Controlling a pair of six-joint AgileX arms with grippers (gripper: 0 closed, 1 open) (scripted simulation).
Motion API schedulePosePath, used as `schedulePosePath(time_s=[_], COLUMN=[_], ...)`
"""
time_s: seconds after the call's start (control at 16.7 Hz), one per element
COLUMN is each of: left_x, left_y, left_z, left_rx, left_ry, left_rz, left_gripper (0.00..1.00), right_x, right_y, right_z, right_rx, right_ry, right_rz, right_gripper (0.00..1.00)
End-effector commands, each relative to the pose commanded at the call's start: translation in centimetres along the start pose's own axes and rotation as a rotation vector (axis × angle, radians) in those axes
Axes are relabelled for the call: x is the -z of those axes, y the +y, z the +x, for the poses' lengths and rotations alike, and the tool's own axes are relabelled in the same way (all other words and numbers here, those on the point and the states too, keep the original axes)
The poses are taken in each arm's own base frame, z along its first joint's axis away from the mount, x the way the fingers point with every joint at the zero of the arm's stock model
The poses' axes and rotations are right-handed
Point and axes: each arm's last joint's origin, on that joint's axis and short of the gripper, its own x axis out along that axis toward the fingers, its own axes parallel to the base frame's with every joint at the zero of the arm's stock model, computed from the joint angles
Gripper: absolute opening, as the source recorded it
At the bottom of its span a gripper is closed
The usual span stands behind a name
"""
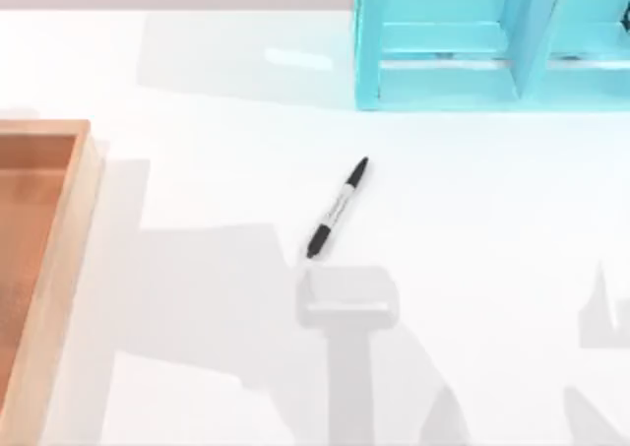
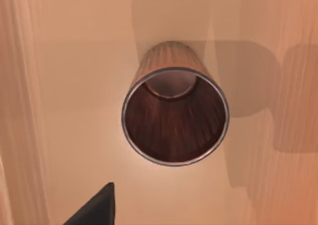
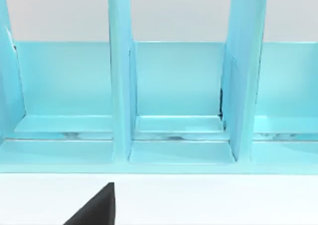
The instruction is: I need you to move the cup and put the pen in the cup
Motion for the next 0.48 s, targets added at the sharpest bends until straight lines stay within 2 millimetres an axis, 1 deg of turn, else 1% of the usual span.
schedulePosePath(time_s=[0.12,0.36,0.48], left_x=[-0.2,-0.3,0.0], left_y=[0.1,0.2,0.1], left_z=[2.0,6.9,8.4], left_rx=[0.0,-0.003,-0.001], left_ry=[-0.002,-0.014,-0.006], left_rz=[-0.001,-0.001,-0.001], left_gripper=[1.0,1.0,1.0], right_x=[0.0,0.0,0.0], right_y=[0.0,0.0,0.0], right_z=[0.0,0.0,0.0], right_rx=[0.0,0.0,0.0], right_ry=[0.0,0.0,0.0], right_rz=[0.0,0.0,0.0], right_gripper=[1.0,1.0,1.0])
